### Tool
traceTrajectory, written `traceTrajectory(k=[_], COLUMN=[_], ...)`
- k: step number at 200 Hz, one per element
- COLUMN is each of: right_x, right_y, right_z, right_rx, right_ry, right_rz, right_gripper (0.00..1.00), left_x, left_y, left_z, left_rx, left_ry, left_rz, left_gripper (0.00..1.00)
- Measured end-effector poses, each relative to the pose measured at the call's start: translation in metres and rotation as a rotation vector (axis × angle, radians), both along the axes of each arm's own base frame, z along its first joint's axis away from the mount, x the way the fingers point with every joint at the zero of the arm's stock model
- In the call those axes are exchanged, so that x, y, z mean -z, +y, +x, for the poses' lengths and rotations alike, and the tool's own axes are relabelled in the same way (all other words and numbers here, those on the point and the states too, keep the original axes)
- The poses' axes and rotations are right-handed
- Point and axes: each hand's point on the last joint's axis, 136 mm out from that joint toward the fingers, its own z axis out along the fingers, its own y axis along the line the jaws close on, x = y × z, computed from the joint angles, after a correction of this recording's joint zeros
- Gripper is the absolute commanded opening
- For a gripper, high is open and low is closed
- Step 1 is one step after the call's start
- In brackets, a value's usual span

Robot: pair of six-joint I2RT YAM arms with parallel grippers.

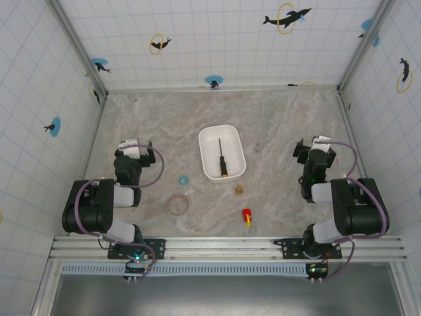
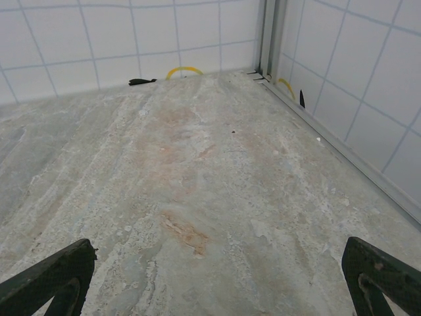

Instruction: Put the screwdriver in the bin

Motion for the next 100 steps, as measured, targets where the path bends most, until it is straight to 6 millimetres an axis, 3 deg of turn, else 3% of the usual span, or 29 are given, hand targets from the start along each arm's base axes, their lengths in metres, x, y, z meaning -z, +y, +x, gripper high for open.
traceTrajectory(k=[100], right_x=[0.001], right_y=[-0.0002], right_z=[-0.0003], right_rx=[0.001], right_ry=[0.005], right_rz=[-0.001], right_gripper=[0.99], left_x=[0.0001], left_y=[0.0007], left_z=[0.0], left_rx=[-0.004], left_ry=[0.0], left_rz=[0.001], left_gripper=[0.98])
